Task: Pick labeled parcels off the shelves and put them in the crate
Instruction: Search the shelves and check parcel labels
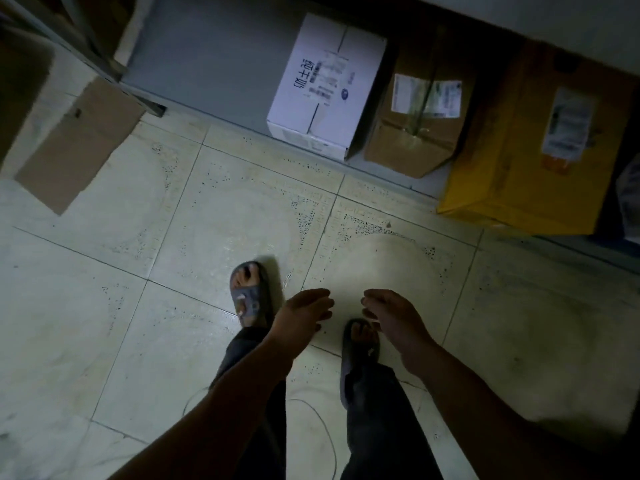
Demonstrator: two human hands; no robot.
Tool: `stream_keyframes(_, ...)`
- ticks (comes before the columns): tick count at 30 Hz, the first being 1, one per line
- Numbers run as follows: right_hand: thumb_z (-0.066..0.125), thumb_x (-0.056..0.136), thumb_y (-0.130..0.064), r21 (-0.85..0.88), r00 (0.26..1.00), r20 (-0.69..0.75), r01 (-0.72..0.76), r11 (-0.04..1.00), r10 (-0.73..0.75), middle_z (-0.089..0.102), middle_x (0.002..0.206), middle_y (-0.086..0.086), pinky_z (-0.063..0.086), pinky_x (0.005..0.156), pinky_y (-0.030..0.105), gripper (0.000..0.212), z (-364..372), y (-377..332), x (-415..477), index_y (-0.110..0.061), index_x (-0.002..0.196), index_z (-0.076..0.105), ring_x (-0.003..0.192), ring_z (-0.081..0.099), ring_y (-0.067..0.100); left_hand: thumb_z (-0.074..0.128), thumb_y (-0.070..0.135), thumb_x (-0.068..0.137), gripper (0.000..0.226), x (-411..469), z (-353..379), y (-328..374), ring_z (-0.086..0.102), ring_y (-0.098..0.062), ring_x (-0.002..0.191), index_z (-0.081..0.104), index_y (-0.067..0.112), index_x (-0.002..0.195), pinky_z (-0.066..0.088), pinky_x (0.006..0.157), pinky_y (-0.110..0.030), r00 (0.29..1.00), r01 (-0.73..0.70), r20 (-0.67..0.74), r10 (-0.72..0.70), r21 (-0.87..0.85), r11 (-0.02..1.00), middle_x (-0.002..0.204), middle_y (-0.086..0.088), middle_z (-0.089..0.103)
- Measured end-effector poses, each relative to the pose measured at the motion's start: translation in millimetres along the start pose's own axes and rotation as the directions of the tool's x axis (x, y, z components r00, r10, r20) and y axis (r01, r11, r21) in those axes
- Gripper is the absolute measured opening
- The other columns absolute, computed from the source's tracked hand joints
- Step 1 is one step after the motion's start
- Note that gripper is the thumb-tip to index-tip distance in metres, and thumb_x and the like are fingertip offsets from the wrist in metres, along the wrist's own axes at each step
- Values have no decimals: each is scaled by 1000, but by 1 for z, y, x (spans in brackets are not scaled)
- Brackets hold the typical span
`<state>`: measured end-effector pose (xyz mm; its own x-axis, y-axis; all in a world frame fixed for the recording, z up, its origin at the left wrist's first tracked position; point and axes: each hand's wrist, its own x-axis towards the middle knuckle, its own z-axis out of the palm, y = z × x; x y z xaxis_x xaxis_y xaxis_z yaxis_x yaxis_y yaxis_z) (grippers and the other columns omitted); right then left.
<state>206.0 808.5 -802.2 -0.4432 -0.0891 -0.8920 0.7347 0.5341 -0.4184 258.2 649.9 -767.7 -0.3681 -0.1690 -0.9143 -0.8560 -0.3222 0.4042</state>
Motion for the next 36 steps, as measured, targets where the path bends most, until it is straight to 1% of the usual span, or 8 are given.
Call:
stream_keyframes(6,57,96,-27,-51,999,-33,-30,998,29,66,107,-4,51,97,44,19,47,-63,29,-27,113,64,104,63,17,49,12,99,30,39,-94,35,62,-12,86,55,4,127,47,69,-21,991,134,0,-134,-59,989,100,-3,65)
stream_keyframes(9,56,96,-24,-28,993,-117,-29,999,26,65,109,-2,48,100,48,17,66,-90,50,-26,112,63,107,61,21,52,11,97,24,68,-133,67,62,-16,85,59,6,120,50,84,-33,987,159,-34,-159,7,987,94,-4,65)
stream_keyframes(12,53,97,-26,-42,990,-142,-25,999,19,63,120,2,46,102,48,29,83,-118,70,-20,125,60,115,57,23,55,12,95,21,91,-163,104,63,-25,100,61,10,115,45,103,-46,994,104,-27,-103,73,992,100,-6,67)
stream_keyframes(18,60,92,-27,89,975,-223,27,996,-6,61,128,0,45,104,48,37,105,-159,122,-23,128,59,118,56,23,50,7,98,32,155,-182,170,60,-28,110,55,6,129,48,93,-39,1000,-4,22,-2,261,965,122,-15,63)
stream_keyframes(20,62,91,-27,128,970,-241,44,991,-12,55,139,0,43,107,48,46,106,-167,138,-23,136,53,124,53,23,54,8,96,39,177,-176,186,59,-28,111,51,9,134,45,100,-43,999,-47,27,40,324,945,123,-16,61)
stream_keyframes(28,57,95,-30,118,944,-322,114,986,-70,24,161,4,33,112,44,72,88,-202,209,-27,155,18,143,31,27,55,19,97,68,257,-143,247,28,-27,143,18,22,153,27,112,-41,965,-253,47,260,438,863,160,-2,21)
stream_keyframes(32,57,93,-28,152,939,-332,145,978,-87,23,161,1,31,112,43,73,79,-207,235,-29,155,18,144,29,29,53,19,96,58,282,-129,255,36,-28,138,29,18,149,33,104,-39,956,-285,66,285,441,851,149,-5,39)
stream_keyframes(36,57,91,-22,191,940,-300,228,955,-164,44,148,-5,39,108,48,59,80,-210,246,-34,145,38,131,45,24,53,15,95,42,288,-125,250,45,-18,113,45,15,136,32,89,-30,952,-304,108,286,429,850,127,-3,52)
